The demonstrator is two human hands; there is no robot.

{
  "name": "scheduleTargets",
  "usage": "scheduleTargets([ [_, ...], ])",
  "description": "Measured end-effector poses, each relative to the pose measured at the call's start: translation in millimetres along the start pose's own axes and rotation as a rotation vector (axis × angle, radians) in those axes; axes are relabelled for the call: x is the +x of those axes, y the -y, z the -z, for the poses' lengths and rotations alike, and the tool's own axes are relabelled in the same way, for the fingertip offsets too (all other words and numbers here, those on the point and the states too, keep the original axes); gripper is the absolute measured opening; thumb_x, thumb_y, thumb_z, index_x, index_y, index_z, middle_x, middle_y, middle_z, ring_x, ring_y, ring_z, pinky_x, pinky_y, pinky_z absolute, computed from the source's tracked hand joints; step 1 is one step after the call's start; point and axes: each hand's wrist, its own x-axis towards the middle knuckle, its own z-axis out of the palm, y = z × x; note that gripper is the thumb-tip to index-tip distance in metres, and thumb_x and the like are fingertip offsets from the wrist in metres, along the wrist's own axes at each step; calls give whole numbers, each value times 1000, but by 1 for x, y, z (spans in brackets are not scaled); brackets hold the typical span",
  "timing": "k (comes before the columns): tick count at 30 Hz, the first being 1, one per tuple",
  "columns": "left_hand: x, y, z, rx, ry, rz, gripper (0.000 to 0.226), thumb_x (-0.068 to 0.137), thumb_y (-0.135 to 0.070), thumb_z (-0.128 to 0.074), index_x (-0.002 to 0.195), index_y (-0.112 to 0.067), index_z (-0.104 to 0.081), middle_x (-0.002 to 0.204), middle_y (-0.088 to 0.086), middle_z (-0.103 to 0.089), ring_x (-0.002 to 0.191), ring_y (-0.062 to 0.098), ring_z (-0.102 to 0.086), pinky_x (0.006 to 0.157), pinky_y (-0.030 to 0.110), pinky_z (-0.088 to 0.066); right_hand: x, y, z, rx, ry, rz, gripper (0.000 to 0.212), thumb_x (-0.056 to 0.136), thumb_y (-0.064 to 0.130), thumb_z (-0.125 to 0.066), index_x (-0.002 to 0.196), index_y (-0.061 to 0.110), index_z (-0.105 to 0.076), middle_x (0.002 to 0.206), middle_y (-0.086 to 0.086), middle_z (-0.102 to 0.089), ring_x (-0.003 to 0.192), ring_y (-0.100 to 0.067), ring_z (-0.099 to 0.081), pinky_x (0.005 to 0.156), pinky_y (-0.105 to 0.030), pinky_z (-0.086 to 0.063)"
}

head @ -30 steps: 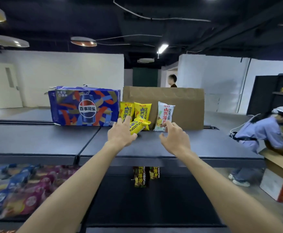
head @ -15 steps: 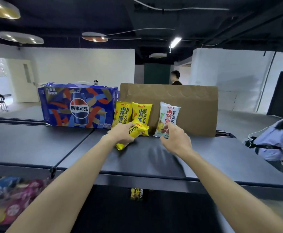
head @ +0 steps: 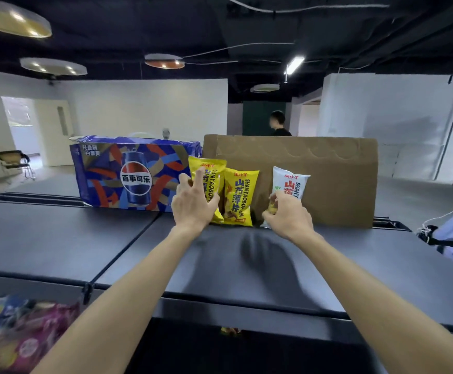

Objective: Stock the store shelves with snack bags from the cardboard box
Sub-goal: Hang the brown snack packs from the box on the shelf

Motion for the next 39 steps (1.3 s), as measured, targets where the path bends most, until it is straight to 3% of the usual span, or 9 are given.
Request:
scheduleTargets([
  [9,-18,13,-61,-26,204,33,80,95,-58,-38,151,-29,12,144,19,-18,116,43,-41,85,51,-46,-1,-15,-11,-33,6,-32,28,85,38,-60,109,26,-51,118,3,-60,103,-28,-56,78,-36,-46],
  [12,-19,11,-59,-32,194,31,80,96,-53,-41,152,-27,10,142,22,-21,111,44,-43,85,51,-46,-10,-19,-8,-38,10,-52,27,85,38,-60,106,23,-51,115,1,-60,99,-30,-58,80,-37,-48],
  [17,-18,14,-50,-18,5,6,68,96,-37,-51,150,-18,-15,129,23,-34,93,40,-48,74,48,-47,-21,-12,-2,-65,24,-60,28,83,32,-59,108,24,-50,115,0,-59,99,-29,-58,80,-38,-49],
  [22,-15,23,-53,-59,292,92,86,96,-51,-45,149,-31,20,148,26,-11,123,49,-34,96,55,-38,-36,-5,-2,-86,21,-68,31,84,34,-58,113,25,-50,118,2,-59,103,-28,-59,83,-40,-51],
  [25,-14,23,-43,-102,404,94,97,92,-52,-50,146,-33,29,156,25,6,135,50,-21,106,59,-28,-48,-2,-3,-124,24,-84,33,84,35,-57,115,26,-49,120,2,-59,106,-29,-59,84,-40,-50],
  [28,-21,25,-33,-79,374,47,95,91,-46,-54,149,-35,20,157,19,14,139,50,-15,110,63,-17,-61,2,0,-154,20,-98,33,87,34,-57,117,24,-49,118,2,-57,105,-31,-58,84,-39,-46],
  [31,-25,18,-18,-73,326,4,85,88,-38,-60,151,-38,-4,157,13,8,142,45,-9,108,67,-14,-73,6,7,-168,12,-98,31,88,33,-57,117,23,-51,115,1,-57,103,-28,-58,81,-36,-45],
  [35,-30,-9,14,-41,238,-189,49,85,-34,-61,128,-13,-47,131,16,-44,119,36,-42,92,48,-42,-93,5,26,-166,12,-82,32,89,35,-58,118,25,-52,114,1,-58,101,-24,-58,81,-36,-48],
  [39,-55,-53,44,-34,258,-245,27,87,-36,-56,99,-12,-58,97,10,-64,90,32,-62,70,38,-49,-116,-3,55,-172,34,-75,23,89,35,-58,109,24,-58,111,1,-60,99,-23,-58,80,-36,-50],
])
